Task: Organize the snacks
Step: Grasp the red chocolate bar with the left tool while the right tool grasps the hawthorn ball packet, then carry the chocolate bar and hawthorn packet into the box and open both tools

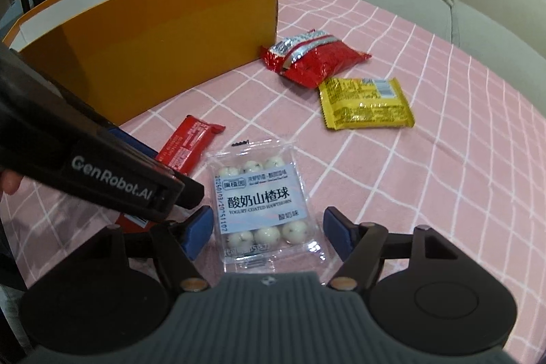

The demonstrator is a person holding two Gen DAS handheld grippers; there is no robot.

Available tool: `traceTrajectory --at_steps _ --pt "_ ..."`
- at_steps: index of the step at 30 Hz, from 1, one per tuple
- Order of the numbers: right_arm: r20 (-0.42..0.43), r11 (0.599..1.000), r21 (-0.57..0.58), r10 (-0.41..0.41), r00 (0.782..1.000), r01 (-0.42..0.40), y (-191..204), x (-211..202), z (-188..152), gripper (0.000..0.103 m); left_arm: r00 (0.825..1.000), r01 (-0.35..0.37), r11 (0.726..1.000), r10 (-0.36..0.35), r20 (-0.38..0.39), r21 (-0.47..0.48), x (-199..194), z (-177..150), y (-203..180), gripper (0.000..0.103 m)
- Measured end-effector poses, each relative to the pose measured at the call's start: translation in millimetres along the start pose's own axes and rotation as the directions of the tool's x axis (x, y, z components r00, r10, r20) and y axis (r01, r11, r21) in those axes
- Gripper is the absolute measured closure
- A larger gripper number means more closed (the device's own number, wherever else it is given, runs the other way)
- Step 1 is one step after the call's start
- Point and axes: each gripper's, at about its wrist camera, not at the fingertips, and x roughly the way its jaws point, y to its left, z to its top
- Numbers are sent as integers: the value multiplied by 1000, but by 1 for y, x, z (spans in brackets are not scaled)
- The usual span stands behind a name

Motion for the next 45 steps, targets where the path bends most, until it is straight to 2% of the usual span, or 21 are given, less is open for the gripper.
traceTrajectory --at_steps 2,4,9,15,26,31,35,45 --pt "5 1000 15 -3 1000 2 1 0 -1 38 1000 -11 1000 11 7 11 -1 -2 0 54" --pt "4 1000 28 -3 1000 3 2 0 -2 40 1000 -18 1000 18 12 9 -1 -3 1 66" --pt "-5 997 59 -43 999 43 9 0 -2 41 1000 -20 999 20 14 25 -1 -2 3 72" --pt "-24 990 110 -88 996 90 16 1 1 45 1000 -17 1000 17 9 5 -2 4 5 76" --pt "4 968 238 -87 996 84 16 -32 -1 46 996 28 999 -29 80 16 -45 -2 4 76" --pt "43 949 306 -91 995 74 20 -58 -1 46 987 61 997 -66 146 37 -78 -3 3 76" --pt "75 946 319 -90 993 61 27 -72 4 46 977 87 995 -93 192 38 -103 -2 7 76" --pt "201 945 326 -82 976 12 49 -109 36 46 951 92 996 -88 296 0 -154 0 40 76"
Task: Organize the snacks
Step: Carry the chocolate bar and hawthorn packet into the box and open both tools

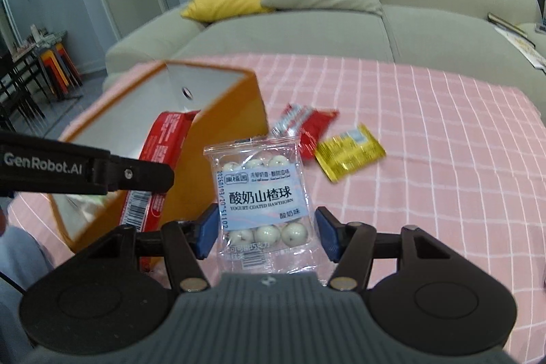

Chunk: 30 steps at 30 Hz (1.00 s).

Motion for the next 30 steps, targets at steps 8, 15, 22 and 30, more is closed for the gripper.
traceTrajectory --at_steps 8,15,22,30 --pt "57 996 -60 76 995 -73 36 -7 31 46 997 -32 999 33 66 -17 -21 20 31 76" --pt "77 986 -125 120 990 -110 67 6 64 46 995 -59 998 58 83 7 -28 40 57 76" --pt "54 971 -192 156 986 -143 96 31 95 46 995 -80 996 78 57 34 -19 56 85 76" --pt "-29 940 -319 118 993 -121 122 78 112 46 993 -119 991 120 -12 58 10 68 119 76"
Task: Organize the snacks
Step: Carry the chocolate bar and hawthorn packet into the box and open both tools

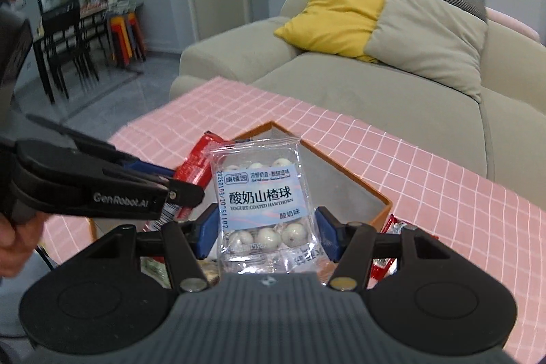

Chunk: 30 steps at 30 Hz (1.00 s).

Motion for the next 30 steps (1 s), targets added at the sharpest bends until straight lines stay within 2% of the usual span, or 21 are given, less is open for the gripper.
traceTrajectory --at_steps 7,18,24,30 --pt "-90 985 -163 -68 994 53 2 44 -5 46 997 -28 999 30 -69 32 28 2 8 76" --pt "-166 930 -364 -118 979 51 5 88 -13 46 989 -23 997 32 -143 69 65 4 5 76" --pt "-208 919 -393 -124 970 33 6 106 -16 47 984 -27 997 39 -172 74 81 6 7 76" --pt "-263 934 -356 -110 958 10 1 122 -18 47 977 -31 997 45 -207 70 97 6 9 76"
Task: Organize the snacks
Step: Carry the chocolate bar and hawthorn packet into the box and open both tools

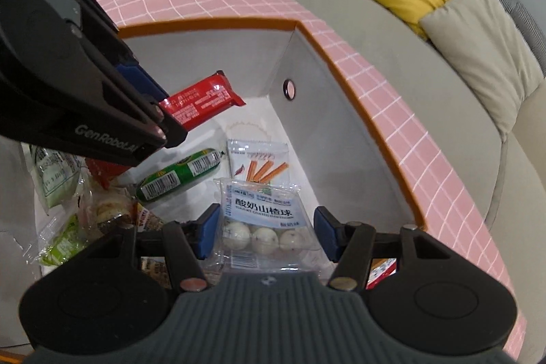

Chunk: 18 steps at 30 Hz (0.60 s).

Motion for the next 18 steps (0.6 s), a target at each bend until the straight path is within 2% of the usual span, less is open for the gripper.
traceTrajectory --at_steps 5,16,18 --pt "-15 998 56 43 999 -42 -6 5 -1 46 1000 3 1000 -3 -30 -10 10 -1 2 76" --pt "-26 997 61 57 998 -56 -6 -1 4 45 999 -8 1000 7 -48 -18 6 -4 2 75" --pt "-24 997 54 48 999 -47 -5 -4 7 44 999 -15 1000 14 -42 -21 2 -5 2 71"
